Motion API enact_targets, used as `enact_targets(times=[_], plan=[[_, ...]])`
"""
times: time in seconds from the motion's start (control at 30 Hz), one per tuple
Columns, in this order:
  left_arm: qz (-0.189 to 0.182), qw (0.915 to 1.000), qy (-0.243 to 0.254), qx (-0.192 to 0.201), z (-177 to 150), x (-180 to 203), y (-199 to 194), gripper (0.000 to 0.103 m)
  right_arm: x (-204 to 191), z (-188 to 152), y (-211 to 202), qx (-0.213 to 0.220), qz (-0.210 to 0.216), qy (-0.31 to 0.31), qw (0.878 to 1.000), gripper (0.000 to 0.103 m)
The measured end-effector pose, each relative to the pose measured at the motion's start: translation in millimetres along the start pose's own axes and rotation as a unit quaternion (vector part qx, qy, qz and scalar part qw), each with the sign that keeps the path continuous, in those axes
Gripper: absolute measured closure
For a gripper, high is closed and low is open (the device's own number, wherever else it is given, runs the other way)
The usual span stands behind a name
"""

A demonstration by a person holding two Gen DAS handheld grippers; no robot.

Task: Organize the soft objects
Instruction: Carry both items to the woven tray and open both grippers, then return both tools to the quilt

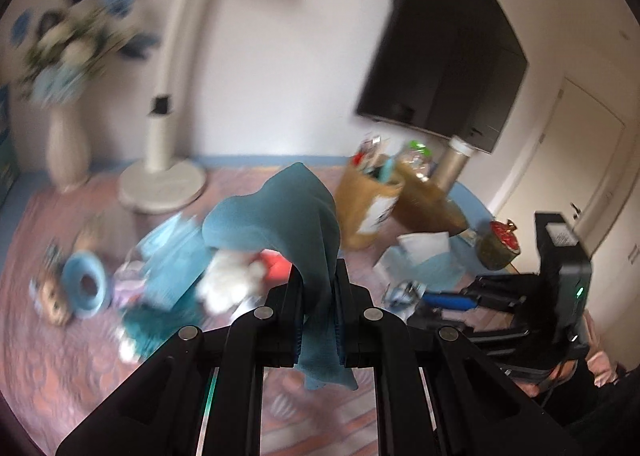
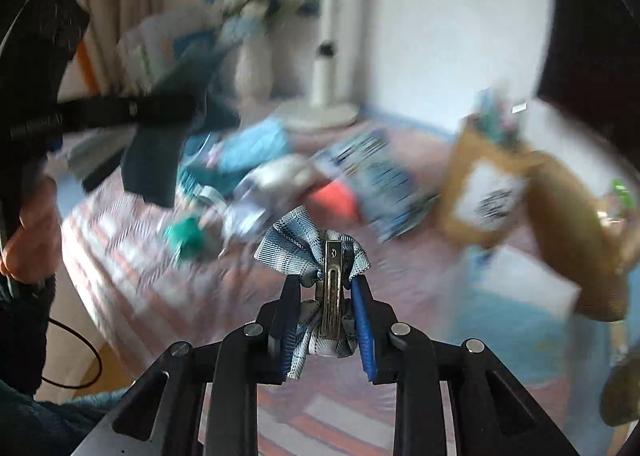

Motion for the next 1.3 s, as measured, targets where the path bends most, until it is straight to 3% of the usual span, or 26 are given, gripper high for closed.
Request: enact_targets(times=[0.2, 0.3, 0.4, 0.5, 0.6, 0.73, 0.83, 0.87, 0.93, 1.0, 1.13, 1.3], plan=[[-0.05, 0.9976, 0.048, 0.0, 33.2, 64.4, 42.3, 0.094, 82.8, 27.9, -42.0, 0.04, -0.091, 0.05, 0.994, 0.078], [-0.078, 0.9942, 0.074, 0.005, 53.6, 103.4, 63.9, 0.094, 138.4, 37.1, -57.7, 0.05, -0.141, 0.101, 0.984, 0.078], [-0.102, 0.9908, 0.089, 0.007, 75.6, 145.4, 96.5, 0.094, 202.6, 41.1, -68.6, 0.052, -0.184, 0.179, 0.965, 0.078], [-0.124, 0.9892, 0.078, -0.009, 84.7, 181.7, 142.1, 0.094, 254.9, 34.8, -68.9, 0.05, -0.207, 0.256, 0.943, 0.078], [-0.123, 0.9892, 0.074, -0.032, 76.7, 202.2, 183.7, 0.094, 286.6, 19.3, -58.9, 0.036, -0.208, 0.306, 0.928, 0.078], [-0.119, 0.9886, 0.069, -0.06, 61.2, 212.3, 226.8, 0.094, 307.0, 4.0, -41.9, 0.016, -0.204, 0.335, 0.92, 0.078], [-0.114, 0.9889, 0.058, -0.076, 52.2, 214.8, 249.7, 0.093, 318.4, -1.2, -30.9, 0.005, -0.203, 0.352, 0.913, 0.07], [-0.111, 0.989, 0.057, -0.08, 50.5, 216.6, 256.3, 0.09, 319.9, -3.1, -27.8, 0.002, -0.198, 0.356, 0.913, 0.056], [-0.093, 0.9893, 0.065, -0.092, 43.2, 215.7, 265.7, 0.049, 322.1, -5.3, -27.1, 0.004, -0.199, 0.357, 0.913, 0.036], [-0.068, 0.9908, 0.075, -0.09, 41.1, 211.3, 268.6, 0.033, 322.0, -4.4, -32.4, 0.009, -0.212, 0.342, 0.915, 0.036], [-0.077, 0.9913, 0.086, -0.063, 47.2, 211.7, 251.3, 0.033, 313.3, -1.3, -44.6, 0.015, -0.226, 0.31, 0.923, 0.036], [-0.075, 0.9932, 0.078, -0.043, 59.8, 200.1, 215.1, 0.033, 263.5, 18.3, -58.7, 0.03, -0.203, 0.25, 0.946, 0.034]])
Point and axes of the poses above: each gripper's, at about its wrist camera, not at the fingertips, and y roughly the way its jaws point, x to its right, z to its top, the point moved 9 cm from there along y, roughly the way its jaws point, and after that the axes turned 13 degrees about x, right-handed, at the moved point
